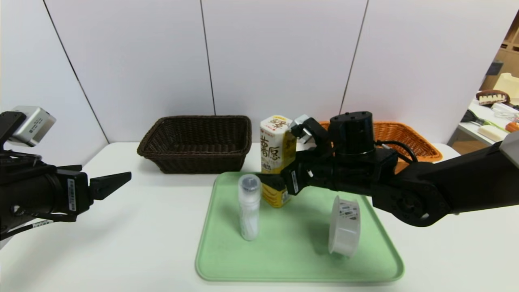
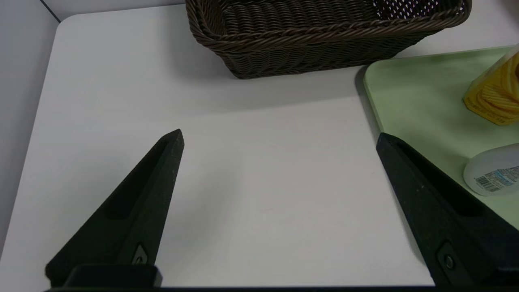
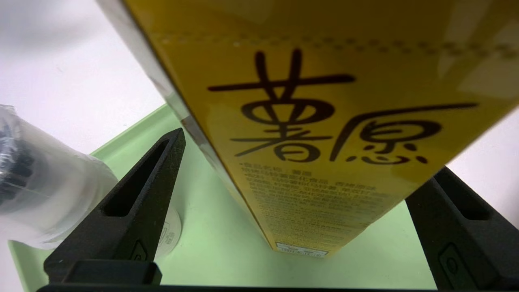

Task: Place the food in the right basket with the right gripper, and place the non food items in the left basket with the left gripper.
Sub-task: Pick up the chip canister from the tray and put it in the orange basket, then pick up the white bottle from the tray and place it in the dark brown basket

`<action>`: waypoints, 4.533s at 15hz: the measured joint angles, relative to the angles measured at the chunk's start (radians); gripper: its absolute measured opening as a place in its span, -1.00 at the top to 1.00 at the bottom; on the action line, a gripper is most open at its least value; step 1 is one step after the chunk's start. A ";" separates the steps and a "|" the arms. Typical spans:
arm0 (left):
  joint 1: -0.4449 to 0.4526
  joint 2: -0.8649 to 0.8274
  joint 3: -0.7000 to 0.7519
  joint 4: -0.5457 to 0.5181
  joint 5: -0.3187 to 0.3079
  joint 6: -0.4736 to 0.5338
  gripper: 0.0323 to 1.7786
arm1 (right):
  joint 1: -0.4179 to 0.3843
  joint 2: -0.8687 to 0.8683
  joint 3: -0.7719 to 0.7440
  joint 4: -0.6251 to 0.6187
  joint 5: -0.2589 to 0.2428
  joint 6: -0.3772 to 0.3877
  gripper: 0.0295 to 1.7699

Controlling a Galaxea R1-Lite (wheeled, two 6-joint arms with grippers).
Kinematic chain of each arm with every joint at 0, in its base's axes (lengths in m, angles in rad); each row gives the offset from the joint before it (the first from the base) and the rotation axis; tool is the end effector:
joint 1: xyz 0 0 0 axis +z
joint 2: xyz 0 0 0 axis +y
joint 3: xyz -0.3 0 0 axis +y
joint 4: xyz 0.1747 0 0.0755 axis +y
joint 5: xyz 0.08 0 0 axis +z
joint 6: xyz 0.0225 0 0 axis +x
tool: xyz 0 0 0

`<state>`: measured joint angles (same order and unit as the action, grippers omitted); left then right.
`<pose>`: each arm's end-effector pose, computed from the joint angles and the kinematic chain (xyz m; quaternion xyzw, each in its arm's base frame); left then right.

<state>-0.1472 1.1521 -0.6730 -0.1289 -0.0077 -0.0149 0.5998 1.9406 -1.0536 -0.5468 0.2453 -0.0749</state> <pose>0.1623 -0.0242 0.2254 0.0048 0.1743 -0.0749 0.9818 0.3051 0.2152 0.1580 -0.0635 0.1514 0.4101 0.8971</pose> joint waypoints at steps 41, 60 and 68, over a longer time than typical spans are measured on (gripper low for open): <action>-0.053 -0.011 0.051 -0.007 0.000 0.003 -0.90 | -0.541 -0.259 -0.091 -0.046 -0.148 0.010 0.07; -0.064 0.009 0.053 -0.023 -0.001 0.000 -0.90 | -0.541 -0.081 0.018 -0.196 -0.149 0.021 -0.40; -0.083 0.034 0.048 -0.057 -0.001 0.008 -0.90 | -0.541 -0.088 0.009 -0.194 -0.158 0.021 -0.74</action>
<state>-0.2302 1.1857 -0.6253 -0.1862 -0.0091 -0.0072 0.0591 1.8526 -1.0445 -0.7409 0.0874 -0.0538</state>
